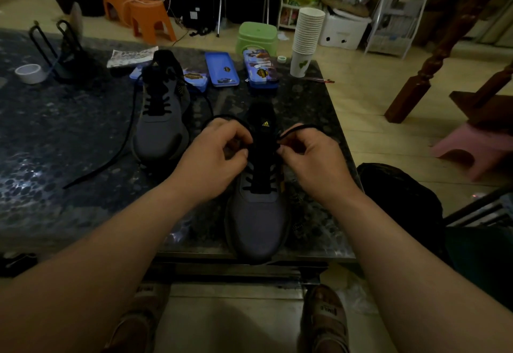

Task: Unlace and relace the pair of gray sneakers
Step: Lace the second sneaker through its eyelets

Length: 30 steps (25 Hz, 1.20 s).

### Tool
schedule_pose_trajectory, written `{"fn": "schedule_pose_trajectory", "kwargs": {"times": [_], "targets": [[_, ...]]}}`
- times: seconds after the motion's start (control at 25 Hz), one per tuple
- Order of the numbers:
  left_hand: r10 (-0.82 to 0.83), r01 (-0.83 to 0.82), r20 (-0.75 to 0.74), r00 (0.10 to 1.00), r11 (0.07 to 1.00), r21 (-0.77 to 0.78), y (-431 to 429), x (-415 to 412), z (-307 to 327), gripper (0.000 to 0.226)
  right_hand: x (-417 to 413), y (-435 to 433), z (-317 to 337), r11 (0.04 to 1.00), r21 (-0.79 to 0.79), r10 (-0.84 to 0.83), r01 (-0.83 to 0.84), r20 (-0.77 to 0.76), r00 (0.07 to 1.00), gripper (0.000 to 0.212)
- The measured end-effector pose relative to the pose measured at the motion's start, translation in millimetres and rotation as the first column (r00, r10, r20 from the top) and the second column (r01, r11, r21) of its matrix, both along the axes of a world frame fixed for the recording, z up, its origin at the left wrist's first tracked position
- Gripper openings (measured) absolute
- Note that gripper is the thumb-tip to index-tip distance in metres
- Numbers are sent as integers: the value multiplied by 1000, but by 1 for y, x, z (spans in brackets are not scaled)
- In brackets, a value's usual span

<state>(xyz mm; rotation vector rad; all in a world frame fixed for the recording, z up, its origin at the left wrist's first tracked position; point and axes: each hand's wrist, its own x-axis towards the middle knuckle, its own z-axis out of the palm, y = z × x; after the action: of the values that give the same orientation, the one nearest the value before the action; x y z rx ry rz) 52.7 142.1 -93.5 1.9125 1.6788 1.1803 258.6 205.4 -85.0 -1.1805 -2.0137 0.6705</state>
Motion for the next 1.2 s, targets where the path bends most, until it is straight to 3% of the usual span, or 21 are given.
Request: {"fn": "schedule_pose_trajectory", "kwargs": {"times": [0.08,0.24,0.4,0.56,0.76,0.88,1.0,1.12,1.2], "targets": [[-7,7,-20,1000,1000,6,-1,-1,1,17,-1,1,1,1000,-14,-11,11,28,1000,1],[39,-34,-84,996,998,58,-1,4,1,5,-6,4,-3,944,-314,-164,98,-190,968,13],[51,-48,-93,994,998,38,-2,7,0,4,-7,5,-5,891,-453,-194,22,-337,921,16],[23,-13,-151,988,998,67,-3,6,2,18,-5,6,-4,898,-437,-122,-58,-371,920,3],[83,-66,-183,980,993,96,1,14,4,6,-5,5,-3,906,-419,-122,-55,-384,915,9],[54,-39,-205,977,996,76,-1,13,6,14,-4,4,-3,908,-418,-135,-36,-371,919,8],[90,-65,-323,942,994,86,-5,19,6,21,-4,3,-1,915,-402,-126,-34,-366,922,8],[175,-139,-282,943,980,143,-4,24,9,8,-6,3,-1,915,-403,-132,-23,-352,927,10],[184,-151,-264,947,979,139,-3,21,10,11,-5,3,-1,915,-402,-139,-14,-349,927,11]]}}
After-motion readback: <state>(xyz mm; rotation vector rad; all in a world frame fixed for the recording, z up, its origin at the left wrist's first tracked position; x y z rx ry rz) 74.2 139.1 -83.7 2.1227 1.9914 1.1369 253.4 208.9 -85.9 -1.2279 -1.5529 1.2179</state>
